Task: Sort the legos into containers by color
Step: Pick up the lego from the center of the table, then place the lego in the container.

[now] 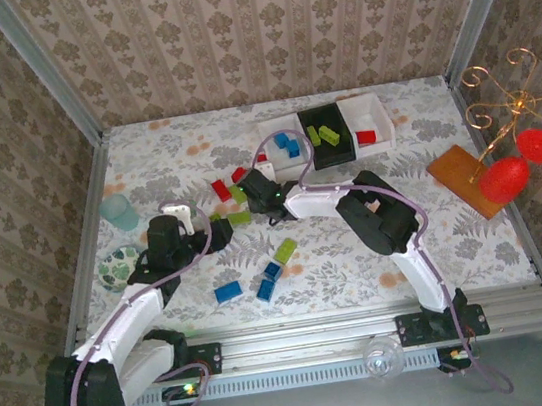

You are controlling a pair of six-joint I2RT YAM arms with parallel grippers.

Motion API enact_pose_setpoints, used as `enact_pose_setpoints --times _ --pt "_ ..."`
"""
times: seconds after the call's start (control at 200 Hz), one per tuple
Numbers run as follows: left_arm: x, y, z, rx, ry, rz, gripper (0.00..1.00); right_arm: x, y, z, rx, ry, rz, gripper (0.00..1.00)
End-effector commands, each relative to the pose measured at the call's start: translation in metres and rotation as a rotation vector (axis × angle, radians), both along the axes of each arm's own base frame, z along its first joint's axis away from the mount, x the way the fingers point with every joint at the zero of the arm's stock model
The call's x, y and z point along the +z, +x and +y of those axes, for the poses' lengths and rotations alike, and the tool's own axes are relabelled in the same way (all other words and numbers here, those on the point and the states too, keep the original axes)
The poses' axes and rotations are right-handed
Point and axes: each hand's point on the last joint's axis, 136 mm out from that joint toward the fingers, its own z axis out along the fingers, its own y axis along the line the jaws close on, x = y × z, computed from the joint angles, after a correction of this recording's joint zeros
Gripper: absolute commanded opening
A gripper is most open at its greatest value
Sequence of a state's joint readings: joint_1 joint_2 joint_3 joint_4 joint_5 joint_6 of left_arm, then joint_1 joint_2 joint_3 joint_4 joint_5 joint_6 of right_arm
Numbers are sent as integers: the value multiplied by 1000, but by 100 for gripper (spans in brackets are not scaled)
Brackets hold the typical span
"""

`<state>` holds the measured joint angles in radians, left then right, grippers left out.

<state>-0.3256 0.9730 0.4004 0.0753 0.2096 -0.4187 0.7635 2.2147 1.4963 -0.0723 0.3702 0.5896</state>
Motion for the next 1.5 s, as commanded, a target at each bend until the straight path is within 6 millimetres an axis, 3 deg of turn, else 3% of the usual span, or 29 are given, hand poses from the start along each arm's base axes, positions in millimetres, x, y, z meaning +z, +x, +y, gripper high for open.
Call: enact_pose_setpoints --times 0.0,0.225,0.415,0.63,0.775,0.91,1.07,1.18,1.345,1.495 --pt "0 1 3 9 6 -11 100 7 -3 -24 -7 38 11 44" --pt "2 3 1 6 0 -17 100 47 -22 -93 -60 160 10 43" --pt "2 6 -6 -11 -8 -14 100 91 -16 -161 -146 181 -53 44" --pt "5 7 -13 -24 -3 -25 100 128 20 -234 -270 165 -116 44" --pt "10 8 -19 -39 -5 -35 100 125 57 -287 -394 114 -114 45" --pt "12 7 -25 -55 -3 -37 100 110 92 -318 -472 81 -81 46" --pt "15 6 -29 -68 -1 -41 100 90 120 -337 -514 48 -28 57" --pt "14 4 -29 -73 9 -30 100 102 127 -333 -488 42 -48 63" --pt "4 -7 -37 -127 42 18 100 137 111 -318 -428 48 -112 69" --pt "-3 -37 -67 -276 97 61 97 159 72 -289 -334 75 -167 71"
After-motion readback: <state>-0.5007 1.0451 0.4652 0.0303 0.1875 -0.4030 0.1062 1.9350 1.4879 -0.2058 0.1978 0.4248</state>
